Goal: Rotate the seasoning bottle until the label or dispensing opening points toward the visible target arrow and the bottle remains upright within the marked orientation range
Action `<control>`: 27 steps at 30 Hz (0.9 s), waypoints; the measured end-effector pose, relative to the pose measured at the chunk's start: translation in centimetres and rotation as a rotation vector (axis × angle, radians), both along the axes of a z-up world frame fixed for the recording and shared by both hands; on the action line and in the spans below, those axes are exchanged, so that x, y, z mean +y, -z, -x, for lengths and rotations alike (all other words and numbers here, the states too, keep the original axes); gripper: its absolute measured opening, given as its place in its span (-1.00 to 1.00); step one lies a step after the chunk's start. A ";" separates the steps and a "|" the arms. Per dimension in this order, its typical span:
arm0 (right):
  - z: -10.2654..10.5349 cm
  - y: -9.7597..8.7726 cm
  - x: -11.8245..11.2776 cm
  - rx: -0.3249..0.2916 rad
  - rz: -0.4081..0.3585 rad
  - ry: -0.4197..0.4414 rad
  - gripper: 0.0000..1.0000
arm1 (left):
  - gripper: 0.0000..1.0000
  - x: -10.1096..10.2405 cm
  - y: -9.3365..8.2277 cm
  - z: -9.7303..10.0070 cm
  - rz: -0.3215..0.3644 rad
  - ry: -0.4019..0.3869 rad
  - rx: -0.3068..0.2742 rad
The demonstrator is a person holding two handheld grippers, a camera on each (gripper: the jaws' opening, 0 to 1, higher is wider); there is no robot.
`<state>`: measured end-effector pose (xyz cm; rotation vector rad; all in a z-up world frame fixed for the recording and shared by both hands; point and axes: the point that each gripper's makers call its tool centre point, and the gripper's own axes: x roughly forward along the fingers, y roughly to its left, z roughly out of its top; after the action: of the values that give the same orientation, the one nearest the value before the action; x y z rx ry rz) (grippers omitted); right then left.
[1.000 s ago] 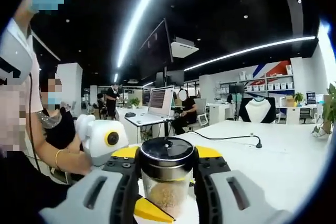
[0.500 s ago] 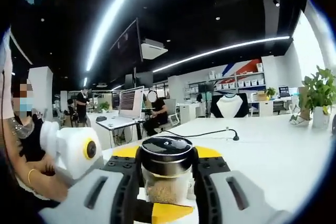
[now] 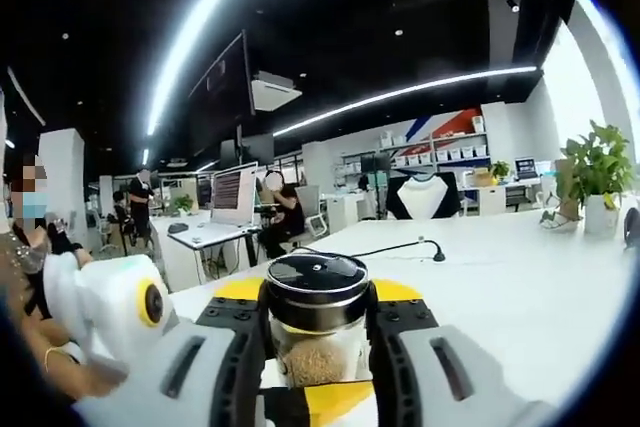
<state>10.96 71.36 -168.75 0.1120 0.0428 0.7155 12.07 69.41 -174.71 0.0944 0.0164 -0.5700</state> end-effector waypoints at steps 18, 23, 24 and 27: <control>-3.6 2.0 -6.2 -0.015 0.054 0.053 -0.29 | 0.55 4.5 0.2 1.3 -0.100 0.093 0.012; -4.8 3.4 -7.2 -0.006 0.108 0.030 -0.29 | 0.78 7.4 0.8 1.5 -0.144 0.032 0.040; -5.1 3.7 -7.4 -0.010 0.123 0.024 -0.29 | 0.79 8.1 0.7 1.6 -0.150 0.017 0.037; -5.9 4.3 -8.1 -0.005 0.137 0.024 -0.29 | 0.82 9.9 0.6 1.6 -0.128 -0.023 0.054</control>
<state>16.86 63.28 -173.01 -0.0207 0.0851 0.6871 10.42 79.36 -175.35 0.2030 0.1068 -0.5478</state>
